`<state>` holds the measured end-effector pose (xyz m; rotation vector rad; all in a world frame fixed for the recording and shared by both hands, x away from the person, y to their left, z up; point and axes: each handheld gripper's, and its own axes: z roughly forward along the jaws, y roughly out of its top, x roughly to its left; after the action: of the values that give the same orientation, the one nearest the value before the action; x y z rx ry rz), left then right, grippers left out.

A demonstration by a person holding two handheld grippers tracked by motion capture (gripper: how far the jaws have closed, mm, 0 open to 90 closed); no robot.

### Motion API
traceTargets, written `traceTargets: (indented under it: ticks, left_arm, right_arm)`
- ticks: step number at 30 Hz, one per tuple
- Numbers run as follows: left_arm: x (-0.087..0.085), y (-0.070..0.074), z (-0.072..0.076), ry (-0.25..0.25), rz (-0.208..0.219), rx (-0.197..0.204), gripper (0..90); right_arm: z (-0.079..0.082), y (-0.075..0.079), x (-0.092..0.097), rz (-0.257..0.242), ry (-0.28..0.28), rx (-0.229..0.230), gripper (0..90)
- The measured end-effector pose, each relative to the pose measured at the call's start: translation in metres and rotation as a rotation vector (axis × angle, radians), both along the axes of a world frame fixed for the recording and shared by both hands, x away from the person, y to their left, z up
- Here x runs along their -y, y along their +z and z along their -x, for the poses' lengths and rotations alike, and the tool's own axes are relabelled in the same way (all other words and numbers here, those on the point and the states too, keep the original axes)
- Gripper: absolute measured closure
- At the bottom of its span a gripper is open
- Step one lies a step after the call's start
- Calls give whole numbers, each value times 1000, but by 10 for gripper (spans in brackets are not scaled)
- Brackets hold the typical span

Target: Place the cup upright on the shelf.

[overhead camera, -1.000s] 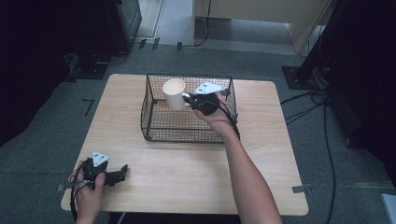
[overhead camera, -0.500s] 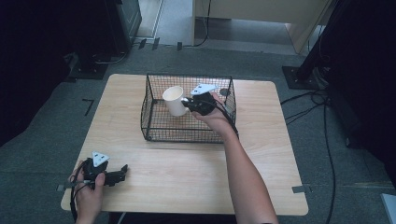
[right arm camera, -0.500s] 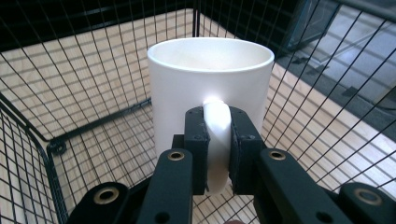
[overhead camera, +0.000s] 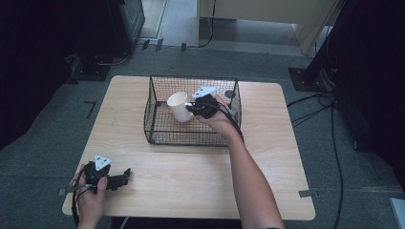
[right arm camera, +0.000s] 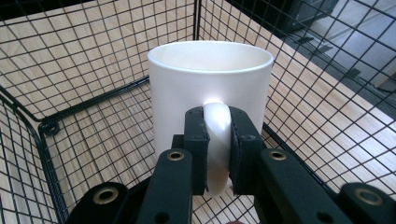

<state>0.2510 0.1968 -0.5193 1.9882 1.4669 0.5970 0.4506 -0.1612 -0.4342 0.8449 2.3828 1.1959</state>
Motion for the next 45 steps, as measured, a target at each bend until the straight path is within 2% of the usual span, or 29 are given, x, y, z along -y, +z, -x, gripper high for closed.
traceTargets:
  ticks: [5,13,17,20,25,26,29,32,38,42,43,45]
  left_arm:
    - [0,0,0,0,0,0,21]
    - [0,0,0,0,0,0,21]
    - [0,0,0,-1,-1,-1,21]
    - [0,0,0,0,0,0,21]
    - [0,0,0,0,0,0,21]
    - [0,0,0,0,0,0,21]
    - [0,0,0,0,-1,-1,21]
    - [0,0,0,0,0,0,21]
    - [0,0,0,0,0,0,21]
    - [0,0,0,0,0,0,21]
    - [0,0,0,0,0,0,21]
    - [0,0,0,0,0,0,21]
  right_arm:
    - [0,1,0,-5,-1,-21,789]
    - [2,2,-1,13,3,-24,780]
    - [1,2,3,6,-22,-39,728]
    - [1,2,7,16,-22,-44,713]
    - [1,2,7,-1,-16,-48,658]
    - [2,3,6,-5,-17,-45,616]
    - [2,4,6,-10,-20,-39,584]
    - [2,7,7,-36,-32,-42,502]
    - [5,18,10,-108,-102,-47,227]
    - [10,26,9,-147,-122,-46,107]
    - [12,30,9,-169,-128,-43,31]
    - [13,32,9,-185,-129,-44,17]
